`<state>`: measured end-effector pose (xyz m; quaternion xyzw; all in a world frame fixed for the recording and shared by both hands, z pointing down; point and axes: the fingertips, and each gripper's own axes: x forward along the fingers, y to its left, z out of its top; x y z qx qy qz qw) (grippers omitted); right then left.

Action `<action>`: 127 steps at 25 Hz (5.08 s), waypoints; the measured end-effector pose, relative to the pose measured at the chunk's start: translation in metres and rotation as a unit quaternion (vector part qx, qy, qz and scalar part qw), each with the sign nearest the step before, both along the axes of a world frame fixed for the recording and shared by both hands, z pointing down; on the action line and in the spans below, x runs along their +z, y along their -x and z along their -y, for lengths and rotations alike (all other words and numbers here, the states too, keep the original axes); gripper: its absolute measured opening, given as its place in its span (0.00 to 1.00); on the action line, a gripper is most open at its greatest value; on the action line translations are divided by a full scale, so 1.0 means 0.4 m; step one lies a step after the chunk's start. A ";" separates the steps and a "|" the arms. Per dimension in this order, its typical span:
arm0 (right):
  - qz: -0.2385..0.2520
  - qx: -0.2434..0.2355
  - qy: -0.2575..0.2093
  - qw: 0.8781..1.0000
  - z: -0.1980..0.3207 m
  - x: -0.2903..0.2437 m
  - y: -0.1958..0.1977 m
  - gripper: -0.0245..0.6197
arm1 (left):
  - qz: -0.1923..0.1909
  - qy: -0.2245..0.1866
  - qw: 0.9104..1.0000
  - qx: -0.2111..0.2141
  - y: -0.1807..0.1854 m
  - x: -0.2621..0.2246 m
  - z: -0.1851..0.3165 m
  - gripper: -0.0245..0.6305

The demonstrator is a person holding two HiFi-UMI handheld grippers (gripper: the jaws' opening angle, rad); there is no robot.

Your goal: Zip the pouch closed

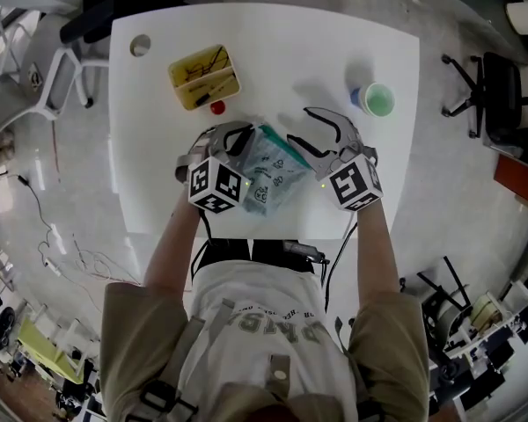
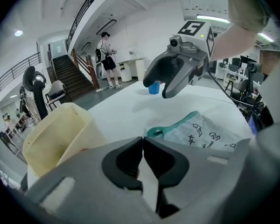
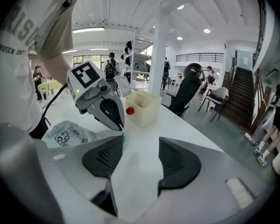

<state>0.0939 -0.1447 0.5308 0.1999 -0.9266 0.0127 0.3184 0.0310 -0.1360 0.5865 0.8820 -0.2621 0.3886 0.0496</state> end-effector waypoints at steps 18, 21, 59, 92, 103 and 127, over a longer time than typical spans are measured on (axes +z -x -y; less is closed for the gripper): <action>-0.139 -0.189 -0.011 0.972 0.002 0.154 0.085 0.35 | -0.014 0.003 0.999 0.036 -0.017 -0.030 -0.014 0.06; -0.156 -0.218 -0.011 0.963 -0.007 0.168 0.098 0.32 | -0.013 0.003 0.999 0.039 -0.018 -0.028 -0.014 0.06; -0.183 -0.330 0.030 0.926 -0.078 0.199 0.121 0.04 | -0.013 0.006 0.998 0.055 -0.003 -0.029 -0.018 0.06; -0.181 -0.283 0.042 0.941 -0.084 0.190 0.108 0.05 | -0.028 0.018 0.998 0.059 -0.010 -0.028 -0.031 0.06; -0.200 -0.331 0.028 0.922 -0.099 0.191 0.123 0.05 | -0.012 0.009 0.997 0.078 -0.014 -0.021 -0.032 0.06; -0.209 -0.282 0.062 0.934 -0.100 0.185 0.063 0.04 | -0.039 0.031 0.998 0.039 -0.003 -0.021 -0.017 0.06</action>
